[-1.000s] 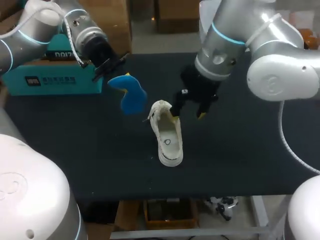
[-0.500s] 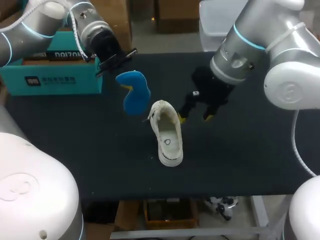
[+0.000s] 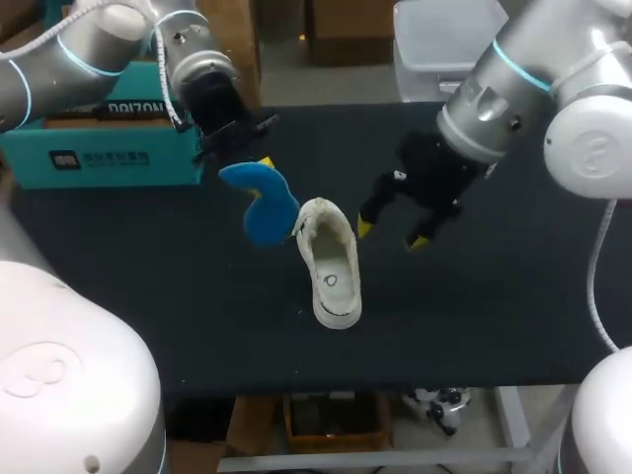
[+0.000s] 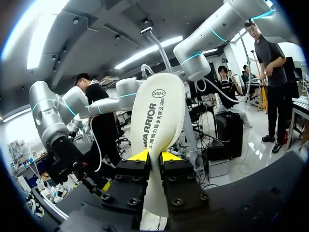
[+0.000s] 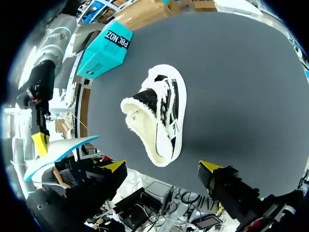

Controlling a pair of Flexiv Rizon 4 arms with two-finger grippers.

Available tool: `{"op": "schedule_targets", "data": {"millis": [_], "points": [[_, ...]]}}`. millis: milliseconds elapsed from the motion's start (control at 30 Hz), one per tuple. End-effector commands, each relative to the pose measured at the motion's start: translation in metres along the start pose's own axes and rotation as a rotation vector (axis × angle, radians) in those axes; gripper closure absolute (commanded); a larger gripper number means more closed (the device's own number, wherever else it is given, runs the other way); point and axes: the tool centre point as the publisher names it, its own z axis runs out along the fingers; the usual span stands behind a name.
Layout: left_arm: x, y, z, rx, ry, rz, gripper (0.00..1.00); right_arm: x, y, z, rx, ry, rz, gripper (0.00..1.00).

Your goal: Open the shoe tongue, take the insole out of the shoe, put the insole back into the shoe, and pack the shoe into the shoebox

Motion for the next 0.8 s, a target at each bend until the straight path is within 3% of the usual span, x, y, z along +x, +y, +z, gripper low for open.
{"op": "schedule_targets", "data": {"millis": [33,167,367,633,667,800], "points": [[-0.013,-0.001,0.013,-0.001,0.047,0.001,1.0,-0.004,-0.015,-0.01,0.053,0.149,0.197,0.0],[-0.015,-0.002,0.019,0.062,0.061,-0.013,1.0,0.007,-0.023,-0.011,0.12,0.197,0.309,0.0],[-0.02,0.002,0.008,0.253,-0.035,-0.091,1.0,0.012,-0.024,-0.012,0.123,0.167,0.296,0.0],[-0.021,0.008,-0.001,0.322,-0.084,-0.104,1.0,0.012,-0.024,-0.012,0.123,0.167,0.296,0.0],[-0.022,0.008,-0.002,0.333,-0.09,-0.108,1.0,0.013,-0.02,-0.013,0.133,0.237,0.311,0.0],[-0.027,0.004,-0.002,0.337,-0.091,-0.107,1.0,0.026,-0.016,-0.015,0.183,0.335,0.427,0.0]]}}
